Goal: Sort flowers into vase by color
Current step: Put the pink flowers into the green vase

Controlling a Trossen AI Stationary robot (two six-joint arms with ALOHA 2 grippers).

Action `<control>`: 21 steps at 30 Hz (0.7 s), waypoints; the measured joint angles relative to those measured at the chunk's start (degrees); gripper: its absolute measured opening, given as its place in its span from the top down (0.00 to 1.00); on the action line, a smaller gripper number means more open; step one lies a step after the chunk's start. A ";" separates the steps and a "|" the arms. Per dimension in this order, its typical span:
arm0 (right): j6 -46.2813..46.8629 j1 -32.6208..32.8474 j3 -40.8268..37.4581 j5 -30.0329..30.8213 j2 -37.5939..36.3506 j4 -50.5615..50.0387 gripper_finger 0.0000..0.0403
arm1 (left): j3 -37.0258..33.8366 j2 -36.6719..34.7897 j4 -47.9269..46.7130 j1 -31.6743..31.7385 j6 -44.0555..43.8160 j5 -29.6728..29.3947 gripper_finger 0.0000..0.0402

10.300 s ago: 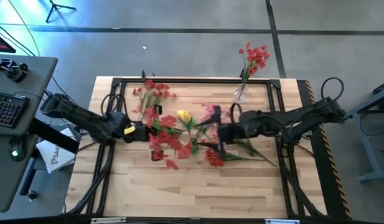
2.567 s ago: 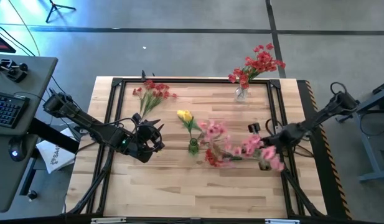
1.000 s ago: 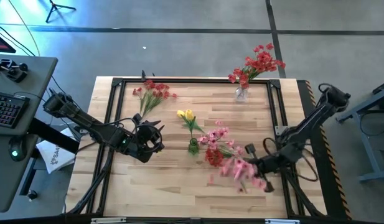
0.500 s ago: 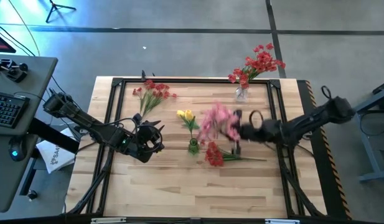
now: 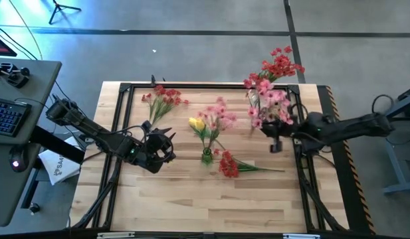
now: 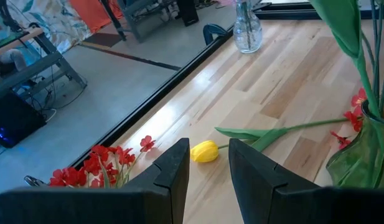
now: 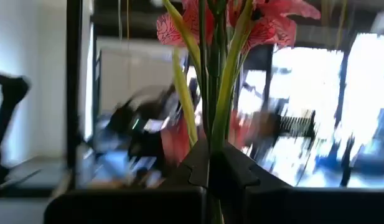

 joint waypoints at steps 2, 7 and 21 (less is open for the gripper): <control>5.36 1.71 -0.10 2.32 -5.06 -10.27 1.00 | 0.00 0.00 -0.01 0.14 -0.01 0.36 0.75; 12.78 9.07 -7.80 3.43 -3.83 -0.58 1.00 | 0.00 0.02 -0.01 0.14 -0.01 0.58 0.75; 0.76 16.49 0.97 5.59 40.17 43.14 1.00 | 0.00 0.01 1.76 6.64 9.68 11.82 0.85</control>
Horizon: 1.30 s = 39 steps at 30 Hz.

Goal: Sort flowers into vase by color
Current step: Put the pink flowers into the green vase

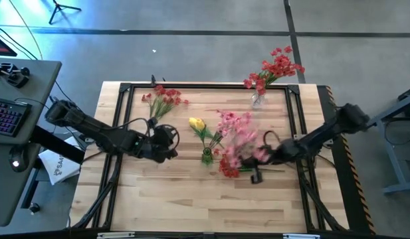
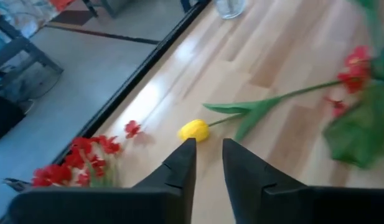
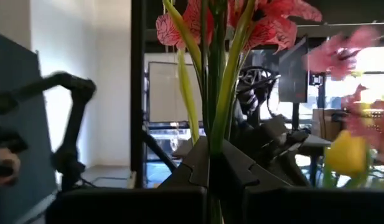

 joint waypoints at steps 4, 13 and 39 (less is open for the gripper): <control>-1.00 -2.38 5.50 0.03 4.01 0.00 1.00 | 0.00 0.02 1.05 2.99 2.69 0.64 0.94; 0.20 -6.97 9.06 -2.65 3.31 -5.41 1.00 | -8.28 -0.10 14.54 7.91 14.82 9.07 1.00; -6.45 -8.05 9.10 1.55 10.38 8.45 1.00 | -22.97 0.08 68.57 16.22 27.77 42.64 1.00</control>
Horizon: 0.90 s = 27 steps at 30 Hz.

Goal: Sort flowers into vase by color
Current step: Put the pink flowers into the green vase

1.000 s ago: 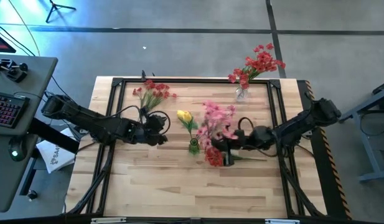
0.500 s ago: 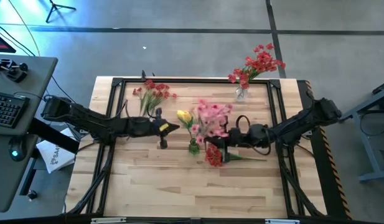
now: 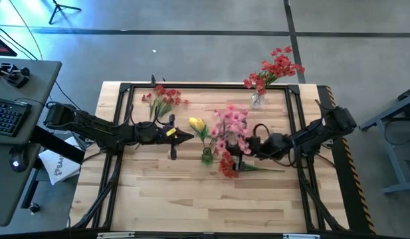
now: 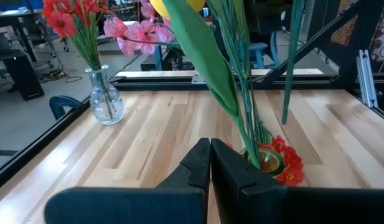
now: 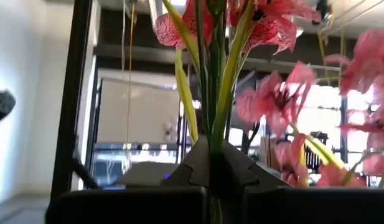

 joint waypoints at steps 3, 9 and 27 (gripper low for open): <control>1.14 -0.65 0.13 -0.06 2.32 5.29 1.00 | 0.00 0.00 0.10 0.00 0.02 -0.09 1.00; -0.82 -0.98 3.87 2.39 9.17 6.76 1.00 | 0.00 0.02 0.00 0.00 0.02 -0.11 1.00; -9.26 1.11 7.19 9.99 11.94 -0.09 1.00 | 0.01 0.02 0.33 -0.07 0.51 -0.11 1.00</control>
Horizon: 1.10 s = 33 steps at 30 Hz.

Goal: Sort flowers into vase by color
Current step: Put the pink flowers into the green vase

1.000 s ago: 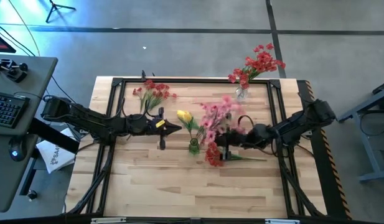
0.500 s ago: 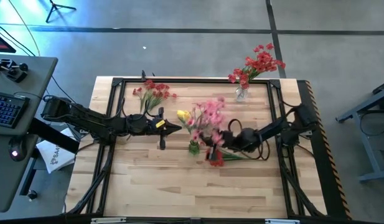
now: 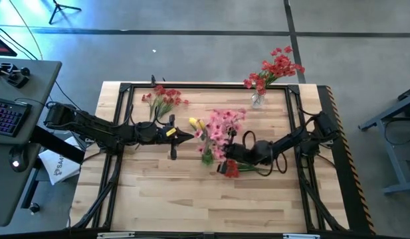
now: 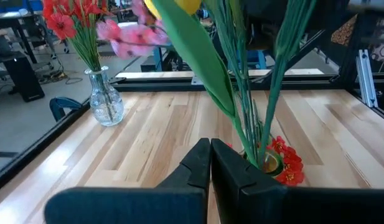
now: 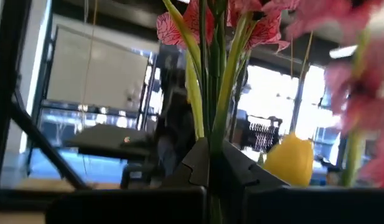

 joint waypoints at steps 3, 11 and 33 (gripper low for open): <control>4.14 -0.31 0.00 0.31 0.00 -3.77 1.00 | 0.03 0.00 0.03 0.00 0.38 0.00 1.00; 12.66 -1.27 -0.02 0.06 0.00 -10.55 0.83 | 0.03 0.00 -0.06 0.02 -1.37 -0.29 1.00; 12.60 1.90 -0.04 -3.83 -23.76 -51.50 0.37 | 0.05 -9.07 -12.58 0.00 -5.50 -3.48 1.00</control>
